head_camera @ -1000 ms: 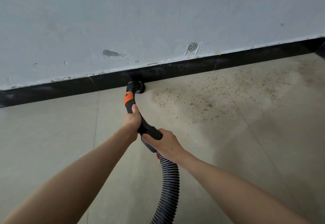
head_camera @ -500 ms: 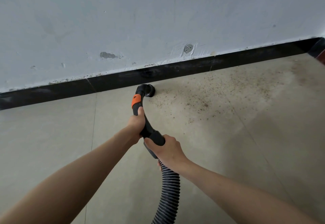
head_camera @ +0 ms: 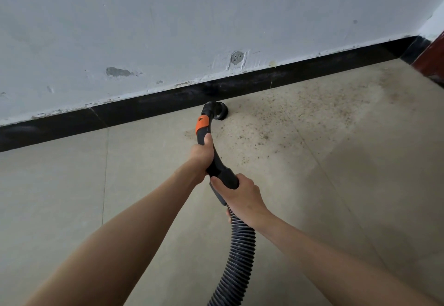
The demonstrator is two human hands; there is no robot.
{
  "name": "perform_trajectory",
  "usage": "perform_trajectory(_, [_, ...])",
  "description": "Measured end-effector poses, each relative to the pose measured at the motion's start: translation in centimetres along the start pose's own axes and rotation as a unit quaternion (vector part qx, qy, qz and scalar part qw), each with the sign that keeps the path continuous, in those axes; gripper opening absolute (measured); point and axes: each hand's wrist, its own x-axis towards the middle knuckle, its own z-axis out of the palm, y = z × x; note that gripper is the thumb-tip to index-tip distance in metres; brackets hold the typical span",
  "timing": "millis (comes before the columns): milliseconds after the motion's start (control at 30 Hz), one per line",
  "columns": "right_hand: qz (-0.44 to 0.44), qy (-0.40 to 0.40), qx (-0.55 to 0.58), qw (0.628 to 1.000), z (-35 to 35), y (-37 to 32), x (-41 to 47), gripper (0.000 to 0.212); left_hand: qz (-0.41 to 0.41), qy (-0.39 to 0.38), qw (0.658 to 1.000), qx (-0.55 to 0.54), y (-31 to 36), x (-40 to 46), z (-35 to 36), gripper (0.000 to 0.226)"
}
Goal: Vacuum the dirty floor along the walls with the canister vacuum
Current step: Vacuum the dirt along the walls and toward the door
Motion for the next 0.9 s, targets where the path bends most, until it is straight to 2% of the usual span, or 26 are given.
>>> perform_trajectory(200, [0.004, -0.021, 0.028, 0.999, 0.7, -0.1, 1.2, 0.033, 0.006, 0.008, 1.000, -0.004, 0.3, 0.5, -0.5, 0.043])
perform_trajectory(400, [-0.019, -0.096, 0.013, 0.995, 2.8, -1.5, 1.5, 0.034, -0.014, 0.068, 0.996, -0.050, 0.0, 0.8, -4.8, 0.034])
perform_trajectory(600, [-0.041, -0.154, -0.024, 0.987, 4.5, -1.3, -1.0, 0.035, -0.032, 0.111, 0.993, -0.020, -2.2, -0.4, -8.2, 0.032])
perform_trajectory(900, [-0.025, -0.145, -0.050, 0.988, 3.9, 0.7, -4.0, 0.037, -0.035, 0.101, 0.994, -0.001, -5.1, -2.8, -7.4, 0.039])
